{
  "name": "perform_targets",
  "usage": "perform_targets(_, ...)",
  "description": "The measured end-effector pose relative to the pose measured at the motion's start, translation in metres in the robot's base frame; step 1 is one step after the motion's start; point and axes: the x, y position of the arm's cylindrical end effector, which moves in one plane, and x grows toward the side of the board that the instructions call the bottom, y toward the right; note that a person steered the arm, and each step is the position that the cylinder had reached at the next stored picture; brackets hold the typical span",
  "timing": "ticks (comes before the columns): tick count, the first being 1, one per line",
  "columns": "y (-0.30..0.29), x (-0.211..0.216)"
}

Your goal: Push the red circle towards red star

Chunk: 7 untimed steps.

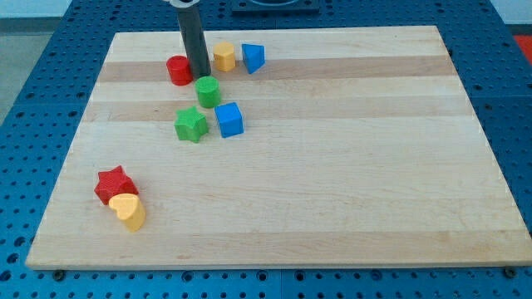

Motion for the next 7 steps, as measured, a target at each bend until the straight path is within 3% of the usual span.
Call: perform_targets(7, -0.059, -0.012)
